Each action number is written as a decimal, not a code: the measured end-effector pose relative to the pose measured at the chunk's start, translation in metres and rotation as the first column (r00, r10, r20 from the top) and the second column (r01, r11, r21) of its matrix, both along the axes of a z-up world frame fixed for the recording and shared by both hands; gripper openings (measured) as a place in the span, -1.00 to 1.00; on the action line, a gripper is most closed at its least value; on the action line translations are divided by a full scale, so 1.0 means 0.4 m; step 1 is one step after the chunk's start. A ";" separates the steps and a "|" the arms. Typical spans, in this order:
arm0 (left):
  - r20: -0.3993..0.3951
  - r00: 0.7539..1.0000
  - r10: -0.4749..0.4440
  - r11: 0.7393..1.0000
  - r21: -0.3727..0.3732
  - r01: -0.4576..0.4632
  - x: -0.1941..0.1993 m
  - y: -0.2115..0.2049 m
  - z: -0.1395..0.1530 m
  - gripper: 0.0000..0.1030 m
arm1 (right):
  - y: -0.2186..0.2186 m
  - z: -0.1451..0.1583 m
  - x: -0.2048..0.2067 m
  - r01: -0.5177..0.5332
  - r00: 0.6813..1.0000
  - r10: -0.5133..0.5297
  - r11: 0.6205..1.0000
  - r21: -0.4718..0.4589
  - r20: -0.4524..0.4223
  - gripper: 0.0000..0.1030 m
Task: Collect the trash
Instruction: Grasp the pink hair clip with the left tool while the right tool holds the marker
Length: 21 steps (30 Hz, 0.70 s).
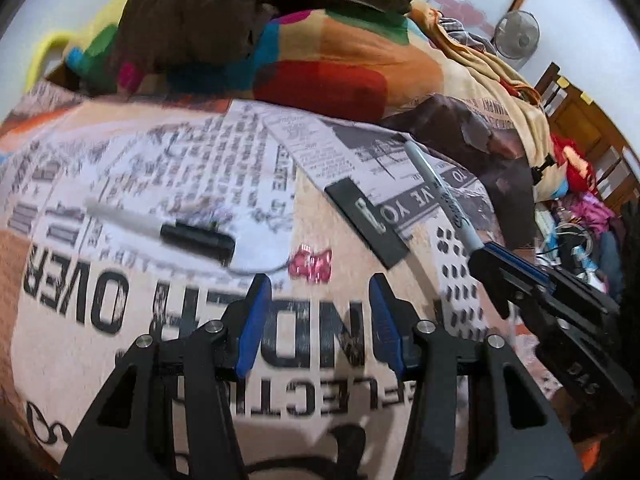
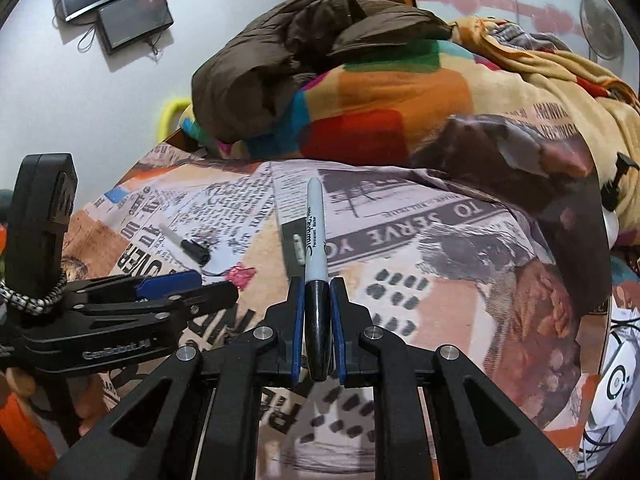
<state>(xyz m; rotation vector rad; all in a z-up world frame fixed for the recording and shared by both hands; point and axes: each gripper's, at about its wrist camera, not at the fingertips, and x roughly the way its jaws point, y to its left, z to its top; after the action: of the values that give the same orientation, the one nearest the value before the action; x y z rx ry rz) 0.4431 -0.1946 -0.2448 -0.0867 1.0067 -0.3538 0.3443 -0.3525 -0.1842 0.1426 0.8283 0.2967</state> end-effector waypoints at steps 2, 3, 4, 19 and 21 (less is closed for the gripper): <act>0.007 1.000 -0.008 1.000 0.025 0.008 0.011 -0.020 -0.009 -0.25 | -0.009 -0.008 0.002 0.004 1.000 -0.004 1.000 0.004 -0.004 -0.78; 0.007 1.000 -0.012 0.999 0.034 0.012 0.015 -0.026 -0.014 -0.34 | -0.012 -0.010 0.002 0.004 1.000 -0.004 1.000 0.006 -0.006 -0.78; 0.010 1.000 -0.015 0.999 0.053 0.014 0.019 -0.037 -0.020 -0.39 | -0.014 -0.012 0.003 0.003 1.000 -0.003 1.000 0.009 -0.007 -0.77; 0.043 0.999 -0.004 0.994 0.111 -0.001 0.006 -0.050 -0.024 -0.76 | 0.023 0.013 -0.016 -0.027 1.000 0.027 1.000 0.004 -0.004 -0.77; 0.042 0.999 0.006 0.996 0.090 -0.010 -0.011 -0.030 -0.016 -0.76 | 0.036 0.031 -0.026 -0.037 0.999 0.037 0.999 -0.006 0.001 -0.77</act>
<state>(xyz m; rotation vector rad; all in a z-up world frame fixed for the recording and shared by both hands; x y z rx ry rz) 0.4389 -0.2065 -0.2513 -0.0018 0.9798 -0.3015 0.3339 -0.3380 -0.1716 0.1218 0.8313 0.3288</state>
